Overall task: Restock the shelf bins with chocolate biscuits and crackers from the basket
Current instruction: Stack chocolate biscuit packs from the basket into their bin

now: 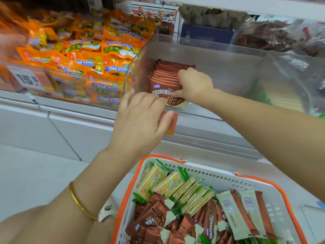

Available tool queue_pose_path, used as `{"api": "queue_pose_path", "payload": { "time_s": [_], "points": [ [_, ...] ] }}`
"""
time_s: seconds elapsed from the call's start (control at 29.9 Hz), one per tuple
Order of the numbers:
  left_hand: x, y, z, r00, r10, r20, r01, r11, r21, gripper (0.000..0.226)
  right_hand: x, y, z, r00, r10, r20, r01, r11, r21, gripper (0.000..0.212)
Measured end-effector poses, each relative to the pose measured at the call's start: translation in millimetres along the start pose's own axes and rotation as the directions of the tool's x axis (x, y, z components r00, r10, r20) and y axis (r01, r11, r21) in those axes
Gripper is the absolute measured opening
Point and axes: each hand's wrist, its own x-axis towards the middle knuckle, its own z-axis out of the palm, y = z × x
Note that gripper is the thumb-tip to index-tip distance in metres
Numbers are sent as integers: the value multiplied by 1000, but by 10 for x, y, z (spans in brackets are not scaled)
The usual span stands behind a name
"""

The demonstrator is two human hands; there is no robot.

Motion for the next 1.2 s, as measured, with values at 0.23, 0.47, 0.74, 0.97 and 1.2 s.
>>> {"api": "queue_pose_path", "payload": {
  "time_s": [0.23,0.47,0.74,0.97,1.2],
  "points": [
    [3,0,5,1000,13,-10,-13,1000,18,47,9,25,49,998,-60,-30,54,984,-168,49],
    [-3,-13,12,1000,23,-7,-23,1000,14,46,-11,40,32,998,-29,-48,21,989,-148,61],
    [-317,187,-249,967,121,-224,-125,992,-4,29,-1172,-73,-629,917,132,-376,106,828,550,23],
    [-914,235,-37,963,48,266,-45,999,-18,41,-2034,-423,1066,933,-144,331,-61,841,538,12],
    [-878,220,199,857,-1,516,-34,998,58,32,-2279,-652,1875,881,-238,408,46,903,427,31]
  ]
}}
